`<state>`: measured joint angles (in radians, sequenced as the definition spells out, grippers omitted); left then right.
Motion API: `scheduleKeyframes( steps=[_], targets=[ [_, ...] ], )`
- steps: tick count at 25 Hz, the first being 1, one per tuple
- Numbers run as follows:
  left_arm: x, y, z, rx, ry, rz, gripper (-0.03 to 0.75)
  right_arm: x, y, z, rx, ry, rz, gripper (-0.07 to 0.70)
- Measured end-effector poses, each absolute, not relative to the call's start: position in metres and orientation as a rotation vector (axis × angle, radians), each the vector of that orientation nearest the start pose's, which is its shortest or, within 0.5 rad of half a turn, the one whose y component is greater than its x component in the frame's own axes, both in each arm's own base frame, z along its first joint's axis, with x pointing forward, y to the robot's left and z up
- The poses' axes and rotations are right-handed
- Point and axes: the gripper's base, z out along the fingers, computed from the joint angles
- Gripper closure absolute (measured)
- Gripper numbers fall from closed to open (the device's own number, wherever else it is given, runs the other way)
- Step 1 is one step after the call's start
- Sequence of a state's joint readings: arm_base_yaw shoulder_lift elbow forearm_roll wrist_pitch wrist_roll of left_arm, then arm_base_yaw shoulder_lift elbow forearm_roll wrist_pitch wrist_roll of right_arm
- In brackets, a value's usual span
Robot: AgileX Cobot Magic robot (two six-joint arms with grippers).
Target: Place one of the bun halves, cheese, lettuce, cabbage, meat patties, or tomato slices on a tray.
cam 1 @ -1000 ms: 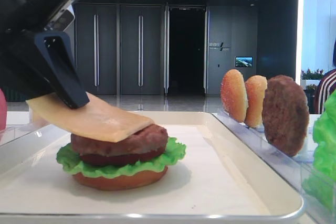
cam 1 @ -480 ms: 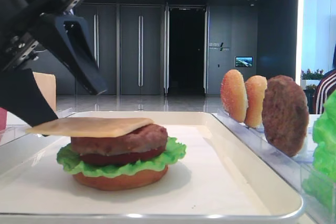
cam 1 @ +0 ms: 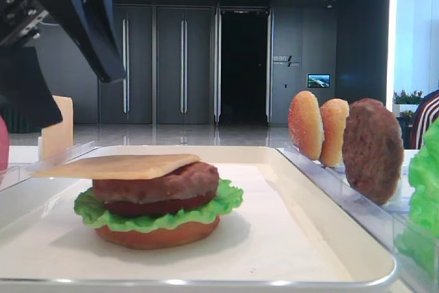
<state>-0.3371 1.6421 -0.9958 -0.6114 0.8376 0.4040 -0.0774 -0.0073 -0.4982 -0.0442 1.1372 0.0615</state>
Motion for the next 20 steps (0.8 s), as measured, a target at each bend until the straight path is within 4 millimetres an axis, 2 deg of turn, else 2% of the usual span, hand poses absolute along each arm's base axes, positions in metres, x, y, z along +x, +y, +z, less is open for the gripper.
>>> scheduleKeyframes(
  steps=[6, 9, 14, 20],
  targets=[
    [0.289, -0.129, 0.256, 0.593, 2.800, -0.483, 0.024, -0.009, -0.003, 0.271, 0.150, 2.110, -0.064, 0.044],
    [0.297, -0.118, 0.276, 0.575, 2.787, -0.352, 0.024, -0.009, -0.003, 0.271, 0.150, 2.110, -0.064, 0.044],
    [0.307, -0.077, 0.287, 0.447, 2.859, -0.166, 0.024, -0.009, -0.003, 0.271, 0.150, 2.110, -0.064, 0.044],
    [0.307, -0.024, 0.293, 0.248, 2.921, 0.036, 0.024, -0.009, -0.003, 0.271, 0.150, 2.110, -0.062, 0.044]
  ],
)
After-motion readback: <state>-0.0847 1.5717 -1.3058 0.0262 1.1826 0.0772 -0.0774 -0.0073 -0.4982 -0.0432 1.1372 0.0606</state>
